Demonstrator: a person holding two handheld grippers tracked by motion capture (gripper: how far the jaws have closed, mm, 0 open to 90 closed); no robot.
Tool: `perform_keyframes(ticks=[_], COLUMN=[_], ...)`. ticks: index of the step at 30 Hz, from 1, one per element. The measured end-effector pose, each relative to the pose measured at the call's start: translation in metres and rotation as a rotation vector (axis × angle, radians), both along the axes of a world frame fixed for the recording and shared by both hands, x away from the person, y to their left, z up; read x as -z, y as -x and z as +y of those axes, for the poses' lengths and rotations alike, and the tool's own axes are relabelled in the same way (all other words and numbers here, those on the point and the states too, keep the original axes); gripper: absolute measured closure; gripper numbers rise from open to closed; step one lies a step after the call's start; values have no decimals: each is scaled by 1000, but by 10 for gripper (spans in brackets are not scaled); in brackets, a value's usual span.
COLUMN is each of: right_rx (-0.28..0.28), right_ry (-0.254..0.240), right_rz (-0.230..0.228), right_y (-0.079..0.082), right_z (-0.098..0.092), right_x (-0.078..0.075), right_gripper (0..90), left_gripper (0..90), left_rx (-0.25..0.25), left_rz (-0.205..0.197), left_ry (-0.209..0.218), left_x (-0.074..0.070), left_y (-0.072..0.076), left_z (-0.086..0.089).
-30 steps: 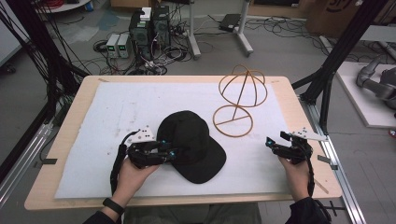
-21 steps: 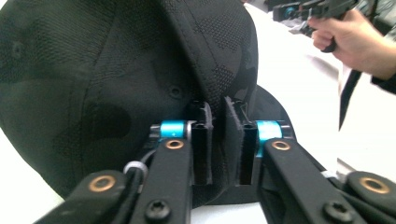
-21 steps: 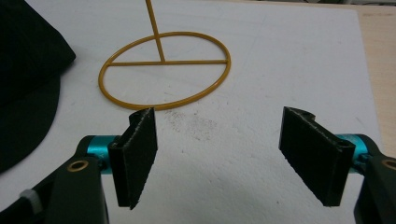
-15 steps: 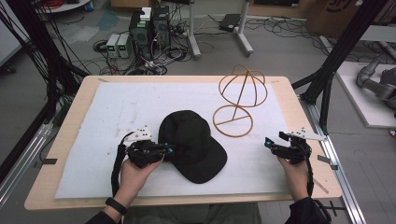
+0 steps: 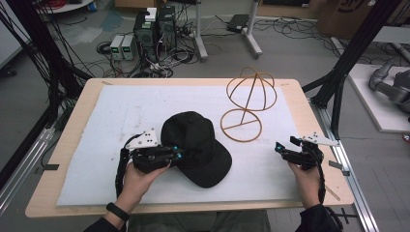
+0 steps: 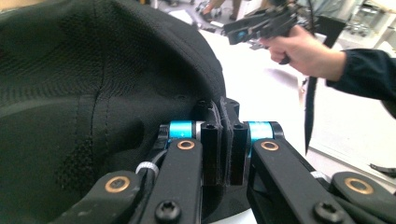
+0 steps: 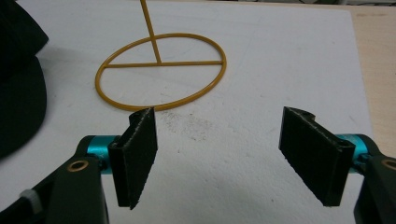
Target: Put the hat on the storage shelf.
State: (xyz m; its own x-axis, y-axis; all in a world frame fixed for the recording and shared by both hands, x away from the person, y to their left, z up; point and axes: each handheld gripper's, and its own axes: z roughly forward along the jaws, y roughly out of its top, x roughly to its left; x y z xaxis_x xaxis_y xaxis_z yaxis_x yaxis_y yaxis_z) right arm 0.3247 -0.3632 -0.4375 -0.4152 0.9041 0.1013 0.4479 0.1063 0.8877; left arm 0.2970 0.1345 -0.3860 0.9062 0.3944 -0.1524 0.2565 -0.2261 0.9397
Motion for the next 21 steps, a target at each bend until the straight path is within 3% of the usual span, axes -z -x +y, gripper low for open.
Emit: perform_keyframes(ticks=[8,10,21], right_rx=[2,4,10], right_ry=[3,2,3], right_rz=[3,5,5], right_y=[0,0,-1], right_z=[1,1,-1], right_x=[0,0,0], right_gripper=[277,277,277], left_gripper=[877,877,877], left_rx=[61,81,106], left_rz=[-92,-129,-214], left_ry=[40,67,130], left_x=[-25,-36,-75], left_y=[3,6,8], left_z=[4,5,10])
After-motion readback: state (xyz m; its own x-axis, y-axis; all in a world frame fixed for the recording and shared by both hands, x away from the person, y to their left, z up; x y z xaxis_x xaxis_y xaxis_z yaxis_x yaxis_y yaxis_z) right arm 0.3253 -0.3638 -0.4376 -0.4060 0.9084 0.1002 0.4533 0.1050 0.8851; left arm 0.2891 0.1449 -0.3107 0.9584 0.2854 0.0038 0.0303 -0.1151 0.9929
